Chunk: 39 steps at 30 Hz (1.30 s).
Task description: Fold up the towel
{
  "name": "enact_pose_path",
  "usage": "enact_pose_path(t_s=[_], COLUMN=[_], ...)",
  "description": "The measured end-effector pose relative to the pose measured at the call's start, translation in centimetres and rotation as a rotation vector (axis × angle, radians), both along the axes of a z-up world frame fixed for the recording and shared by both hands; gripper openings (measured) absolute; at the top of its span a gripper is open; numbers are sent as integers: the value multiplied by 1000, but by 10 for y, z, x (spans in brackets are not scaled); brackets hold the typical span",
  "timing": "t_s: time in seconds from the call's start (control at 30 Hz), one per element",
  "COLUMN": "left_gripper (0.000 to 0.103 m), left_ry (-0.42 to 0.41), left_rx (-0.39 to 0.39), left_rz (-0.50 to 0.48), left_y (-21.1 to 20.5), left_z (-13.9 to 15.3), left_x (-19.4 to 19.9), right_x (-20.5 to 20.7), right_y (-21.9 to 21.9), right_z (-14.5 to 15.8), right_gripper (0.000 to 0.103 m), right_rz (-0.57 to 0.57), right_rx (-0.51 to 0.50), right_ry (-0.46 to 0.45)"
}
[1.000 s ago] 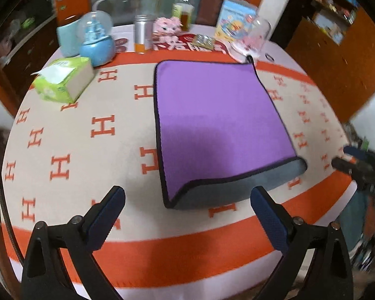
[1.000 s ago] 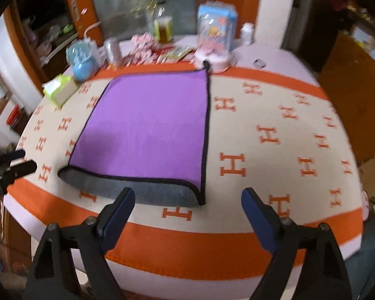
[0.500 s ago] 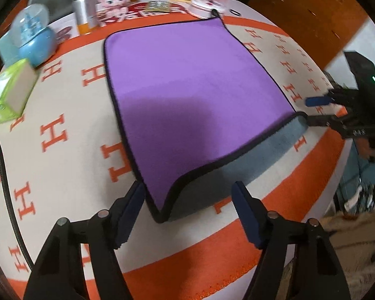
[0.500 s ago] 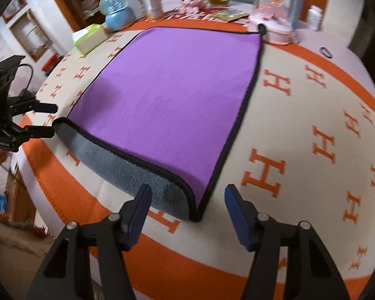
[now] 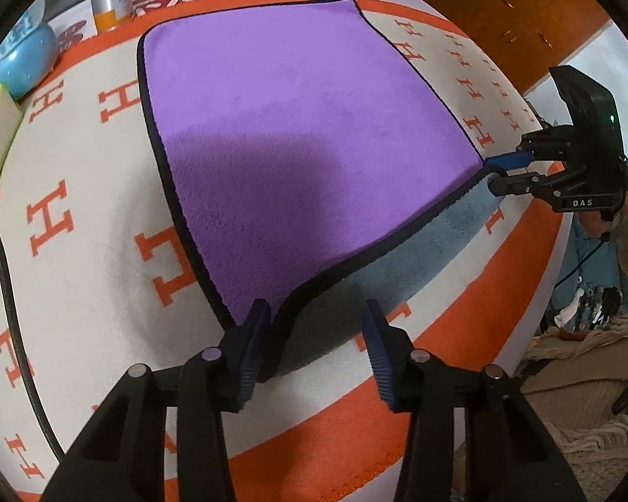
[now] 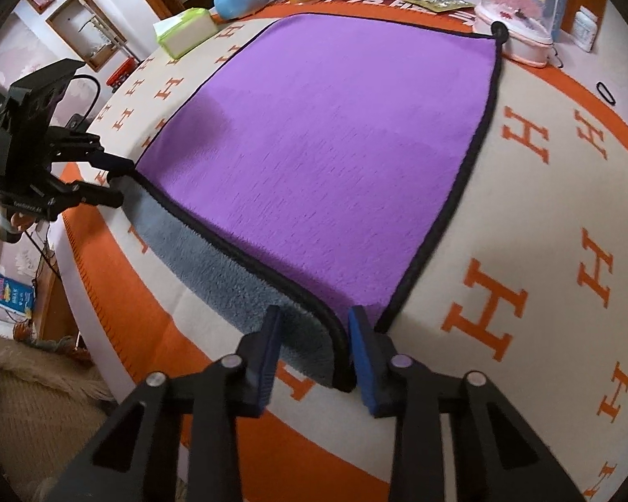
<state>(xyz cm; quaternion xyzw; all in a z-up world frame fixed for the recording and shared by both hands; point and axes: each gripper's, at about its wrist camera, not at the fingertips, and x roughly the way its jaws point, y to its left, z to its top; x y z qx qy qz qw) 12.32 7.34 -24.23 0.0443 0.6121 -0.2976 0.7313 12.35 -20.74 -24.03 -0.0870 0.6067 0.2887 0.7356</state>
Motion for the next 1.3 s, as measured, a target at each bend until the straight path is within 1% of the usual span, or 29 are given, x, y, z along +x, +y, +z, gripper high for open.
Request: enact_pose_path(t_s=[0.07,0.17,0.23,0.3,0.43,0.53,0.63,0.77,0.87,0.93,1.03,1.07,1.2,1.3], left_gripper=[42,35,27,21,11,7,6,6,5,5,5,5,5,5], left_ry=[10,17,20,26,15,-11,-43,-98,-150,-186,-247,-271,-362,-418], left_rx=[-7,-3,8,15,39,92,127,175,209,226,238,240,246,259], left_rz=[3,6,9,9,-4,-7,16,63,91,122,185,202,252,288], left_y=[1,4,5,5,2,-6,-10,-13,-16,-16,-14,-15,-13,-11], left_z=[-2,-4,-5,-6,-5,-5,0,13,29,42,67,76,104,121], left_x=[1,2,3,4,-2,-6,-10,-13,-10,-4,14,20,48,81], right_x=[-1,0,-1,-1,-4,-7,-12,-15,-12,-6,7,15,44,75], right_y=[-1,-3,-4,-5,-4,-1,2,-1,-5,-5,-6,-6,-5,-4], right_z=[0,0,0,0,2,3,6,16,33,52,79,90,120,135], right_gripper=[28,23,20,18,11,6,5,5,5,5,5,5,5,5], right_rz=[0,-9,-14,-18,-17,-15,-28,-89,-148,-184,-224,-240,-290,-332], right_rx=[1,6,7,6,2,-17,-32,-33,-19,-20,-7,-4,-1,-3], right_ry=[0,3,2,1,-11,-25,-52,-94,-146,-208,-277,-307,-390,-425])
